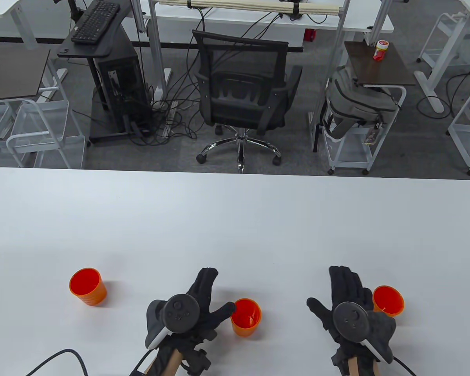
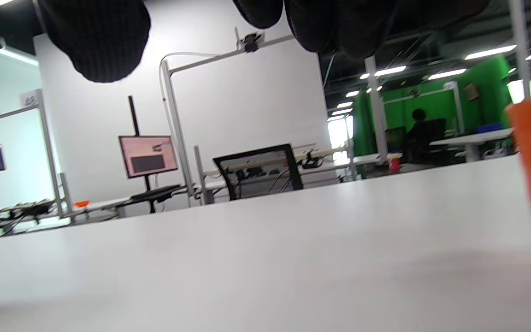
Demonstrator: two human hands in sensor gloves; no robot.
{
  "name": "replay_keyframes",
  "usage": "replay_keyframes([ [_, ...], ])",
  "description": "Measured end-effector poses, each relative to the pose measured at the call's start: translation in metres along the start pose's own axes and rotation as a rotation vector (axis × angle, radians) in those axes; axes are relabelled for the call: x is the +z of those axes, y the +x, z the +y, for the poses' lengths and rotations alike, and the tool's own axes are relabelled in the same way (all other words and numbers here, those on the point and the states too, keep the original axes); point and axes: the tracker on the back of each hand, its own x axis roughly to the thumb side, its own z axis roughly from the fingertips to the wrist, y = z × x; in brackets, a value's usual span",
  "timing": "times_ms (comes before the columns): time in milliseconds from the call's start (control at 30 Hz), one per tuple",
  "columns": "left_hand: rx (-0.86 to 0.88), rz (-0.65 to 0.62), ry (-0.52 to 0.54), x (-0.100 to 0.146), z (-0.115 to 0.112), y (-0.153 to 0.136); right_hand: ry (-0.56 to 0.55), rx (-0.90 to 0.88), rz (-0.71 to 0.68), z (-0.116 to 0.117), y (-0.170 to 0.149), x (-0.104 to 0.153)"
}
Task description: Nest cup into cup
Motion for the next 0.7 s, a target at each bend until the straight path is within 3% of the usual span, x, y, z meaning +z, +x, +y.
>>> replay_keyframes([
  [133,-0.017,0.066,0.016,-0.001,0.004,-0.018,-0.067,-0.027,0.135,-0.013,-0.033,0.002],
  [367,-0.031,0.118,0.021,-0.001,0.006,-0.031,0.036,-0.034,0.386,-0.004,-0.084,0.004],
  [700,-0.046,0.135,0.02,0.0,0.007,-0.033,0.114,-0.113,0.539,0.014,-0.116,0.007],
])
